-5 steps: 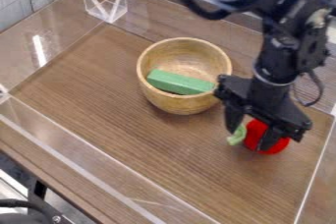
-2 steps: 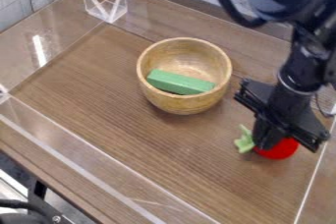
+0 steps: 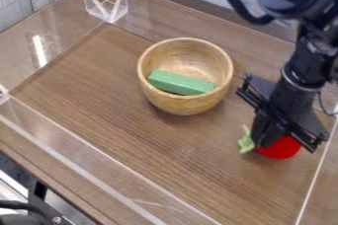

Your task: Move the red fruit to the right

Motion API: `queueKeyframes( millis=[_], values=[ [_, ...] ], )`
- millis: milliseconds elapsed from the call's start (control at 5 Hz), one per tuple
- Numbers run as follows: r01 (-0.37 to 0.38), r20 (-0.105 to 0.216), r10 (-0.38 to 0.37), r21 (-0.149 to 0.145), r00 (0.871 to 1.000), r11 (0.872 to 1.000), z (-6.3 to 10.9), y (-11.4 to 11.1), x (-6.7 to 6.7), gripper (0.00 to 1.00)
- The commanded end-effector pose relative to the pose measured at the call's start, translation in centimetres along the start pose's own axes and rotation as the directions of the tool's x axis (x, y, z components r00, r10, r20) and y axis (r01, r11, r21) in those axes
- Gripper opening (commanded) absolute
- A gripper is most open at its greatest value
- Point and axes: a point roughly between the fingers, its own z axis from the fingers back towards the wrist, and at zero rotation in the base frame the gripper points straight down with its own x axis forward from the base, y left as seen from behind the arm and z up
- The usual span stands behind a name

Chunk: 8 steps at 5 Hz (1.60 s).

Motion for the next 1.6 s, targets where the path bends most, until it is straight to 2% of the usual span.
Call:
queueKeyframes(
  millis=[0,200,400,600,800,1000,1200,1400],
  values=[
    [0.007,0.072,-0.007,0.003,0.997,1.000,2.0,0.8,1.4,0.00],
    [0.035,0.055,-0.035,0.005,0.998,0.999,1.5,1.0,1.3,1.00],
    [0.080,0.043,-0.080,0.008,0.996,0.997,1.3,0.8,1.8,0.00],
    [0.122,0.036,-0.123,0.012,0.992,0.992,1.2,1.1,2.2,1.00],
    [0.116,0.017,-0.116,0.016,0.993,0.993,1.9,1.7,1.7,0.00],
    [0.107,0.003,-0.107,0.019,0.994,0.994,2.8,2.4,1.0,0.00],
    [0.188,0.009,-0.189,0.025,0.982,0.982,3.1,3.7,0.9,1.00],
    [0.258,0.013,-0.258,0.028,0.966,0.966,2.6,3.9,0.9,0.00]
  ],
)
